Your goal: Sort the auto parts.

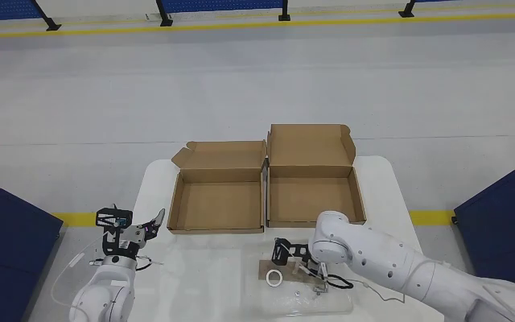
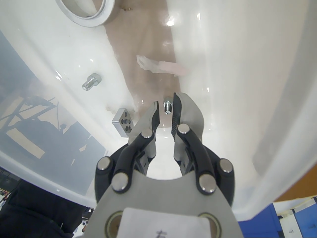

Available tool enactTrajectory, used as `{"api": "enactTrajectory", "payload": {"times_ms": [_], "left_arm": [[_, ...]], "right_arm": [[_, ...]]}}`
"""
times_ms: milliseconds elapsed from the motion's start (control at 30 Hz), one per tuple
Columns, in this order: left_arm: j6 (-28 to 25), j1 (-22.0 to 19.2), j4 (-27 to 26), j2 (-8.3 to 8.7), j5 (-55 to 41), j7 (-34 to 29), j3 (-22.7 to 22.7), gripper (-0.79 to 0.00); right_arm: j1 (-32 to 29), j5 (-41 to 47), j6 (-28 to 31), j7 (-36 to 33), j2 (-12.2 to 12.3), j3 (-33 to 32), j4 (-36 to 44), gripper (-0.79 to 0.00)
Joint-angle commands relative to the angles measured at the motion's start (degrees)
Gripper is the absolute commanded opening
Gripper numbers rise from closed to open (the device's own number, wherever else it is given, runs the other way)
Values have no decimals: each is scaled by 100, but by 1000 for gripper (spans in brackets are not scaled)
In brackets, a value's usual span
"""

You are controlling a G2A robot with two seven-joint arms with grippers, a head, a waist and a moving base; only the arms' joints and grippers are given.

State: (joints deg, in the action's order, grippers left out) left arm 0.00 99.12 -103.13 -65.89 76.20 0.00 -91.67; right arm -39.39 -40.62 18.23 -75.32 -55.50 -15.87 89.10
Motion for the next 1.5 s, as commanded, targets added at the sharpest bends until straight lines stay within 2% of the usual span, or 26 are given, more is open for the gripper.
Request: {"api": "enactTrajectory", "payload": {"times_ms": [0,67,367,600,900,967,1067,1167,1233,1433,1467], "left_arm": [[0,0,0,0,0,0,0,0],[0,0,0,0,0,0,0,0],[0,0,0,0,0,0,0,0],[0,0,0,0,0,0,0,0],[0,0,0,0,0,0,0,0],[0,0,0,0,0,0,0,0],[0,0,0,0,0,0,0,0],[0,0,0,0,0,0,0,0],[0,0,0,0,0,0,0,0],[0,0,0,0,0,0,0,0],[0,0,0,0,0,0,0,0]], "right_arm": [[-11,-11,24,1,-19,-10,-32,-714],[-26,-26,38,-4,-42,-17,-68,-785],[-38,176,75,-286,-38,-214,-26,-785],[-95,675,182,-730,251,-762,536,-785],[-95,675,182,-730,251,-762,536,-785],[-164,845,170,-486,263,-842,503,-785],[-221,1441,371,-225,395,-1265,476,-785],[-347,2062,838,-235,606,-1735,461,-785],[-460,2444,918,-156,752,-1927,571,-785],[-467,3996,1145,69,1209,-1811,814,-785],[-423,3995,1148,72,1237,-1797,781,-785]]}}
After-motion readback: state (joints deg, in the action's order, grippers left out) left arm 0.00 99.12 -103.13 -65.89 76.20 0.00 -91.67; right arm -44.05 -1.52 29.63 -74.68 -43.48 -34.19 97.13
